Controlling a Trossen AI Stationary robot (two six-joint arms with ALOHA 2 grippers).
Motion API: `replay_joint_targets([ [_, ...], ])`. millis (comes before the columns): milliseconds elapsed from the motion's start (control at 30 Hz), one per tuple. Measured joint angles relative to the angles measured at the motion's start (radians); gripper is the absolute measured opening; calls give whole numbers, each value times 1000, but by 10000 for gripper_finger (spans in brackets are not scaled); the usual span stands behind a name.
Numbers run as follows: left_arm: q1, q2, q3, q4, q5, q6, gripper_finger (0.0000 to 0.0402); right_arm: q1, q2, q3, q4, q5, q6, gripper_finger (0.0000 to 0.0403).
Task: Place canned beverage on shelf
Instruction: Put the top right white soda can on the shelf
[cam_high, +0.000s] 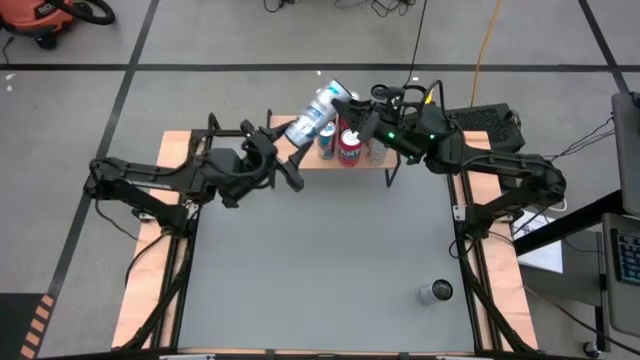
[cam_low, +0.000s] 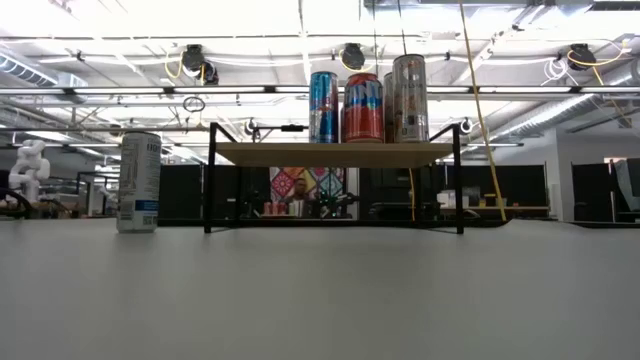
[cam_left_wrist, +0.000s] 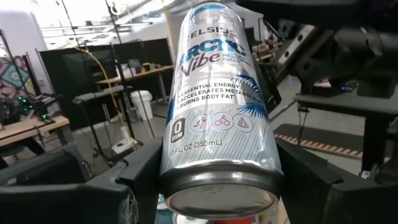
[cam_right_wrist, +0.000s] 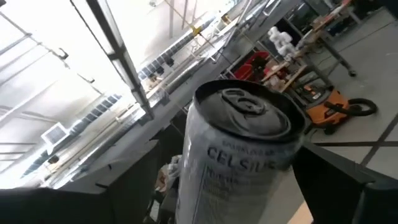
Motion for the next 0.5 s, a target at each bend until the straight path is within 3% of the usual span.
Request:
replay_joint_targets([
  [267,1,-3,1,10,-6,-7,243,-8,-3,0,9,-20,7,346],
  [500,1,6,1,-18,-4,-4,243,-33,0,0,11,-17,13,334],
])
